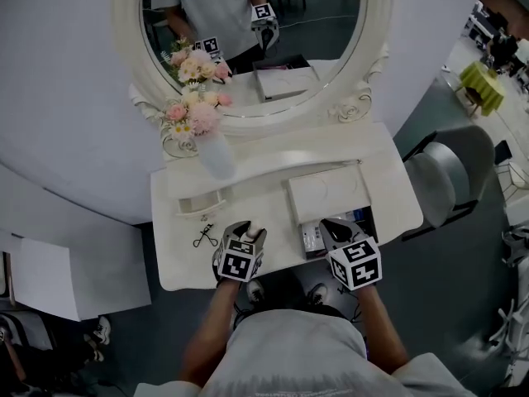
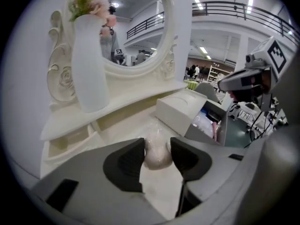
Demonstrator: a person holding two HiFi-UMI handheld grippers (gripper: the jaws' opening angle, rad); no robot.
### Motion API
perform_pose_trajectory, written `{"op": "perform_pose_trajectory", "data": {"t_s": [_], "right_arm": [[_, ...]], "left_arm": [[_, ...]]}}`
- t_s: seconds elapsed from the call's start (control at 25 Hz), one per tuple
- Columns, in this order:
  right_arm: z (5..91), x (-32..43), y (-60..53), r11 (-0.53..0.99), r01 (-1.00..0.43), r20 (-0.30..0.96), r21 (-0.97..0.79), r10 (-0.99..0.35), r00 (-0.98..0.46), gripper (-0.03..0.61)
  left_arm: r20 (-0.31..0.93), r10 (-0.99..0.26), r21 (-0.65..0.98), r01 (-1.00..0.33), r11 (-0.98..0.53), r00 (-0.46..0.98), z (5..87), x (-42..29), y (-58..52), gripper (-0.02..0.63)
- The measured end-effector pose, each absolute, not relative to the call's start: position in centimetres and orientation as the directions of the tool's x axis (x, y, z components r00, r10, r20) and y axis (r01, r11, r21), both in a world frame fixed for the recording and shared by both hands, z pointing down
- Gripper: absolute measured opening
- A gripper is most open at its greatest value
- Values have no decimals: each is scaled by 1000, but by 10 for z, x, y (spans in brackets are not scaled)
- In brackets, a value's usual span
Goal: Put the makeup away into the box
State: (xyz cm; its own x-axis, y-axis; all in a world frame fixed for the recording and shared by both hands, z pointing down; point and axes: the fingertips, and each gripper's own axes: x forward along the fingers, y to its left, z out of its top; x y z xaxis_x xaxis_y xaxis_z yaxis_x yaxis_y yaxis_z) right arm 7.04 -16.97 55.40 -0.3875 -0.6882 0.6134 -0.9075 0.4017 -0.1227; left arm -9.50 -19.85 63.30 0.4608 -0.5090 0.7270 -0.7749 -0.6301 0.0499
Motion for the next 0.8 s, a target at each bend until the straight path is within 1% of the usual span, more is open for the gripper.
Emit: {"op": "perform_pose_trajectory", "data": {"t_s": [0.2,0.4,0.8], "right_arm": [[554,103,-160,350,-928,609,-127,-711,-352,2],[558,141,-146,287,-949,611,-132,-730,-306,2],[570,212,-120,202,-970,634,-134,-735,-240,2]], "left_arm": [[702,-444,50,-660,-750,557,614,-22,-185,193],[696,-359,55,-544,-838,622,609,44,-169,192],[723,-226,81,-405,-911,653,628,135,-153,193]]}}
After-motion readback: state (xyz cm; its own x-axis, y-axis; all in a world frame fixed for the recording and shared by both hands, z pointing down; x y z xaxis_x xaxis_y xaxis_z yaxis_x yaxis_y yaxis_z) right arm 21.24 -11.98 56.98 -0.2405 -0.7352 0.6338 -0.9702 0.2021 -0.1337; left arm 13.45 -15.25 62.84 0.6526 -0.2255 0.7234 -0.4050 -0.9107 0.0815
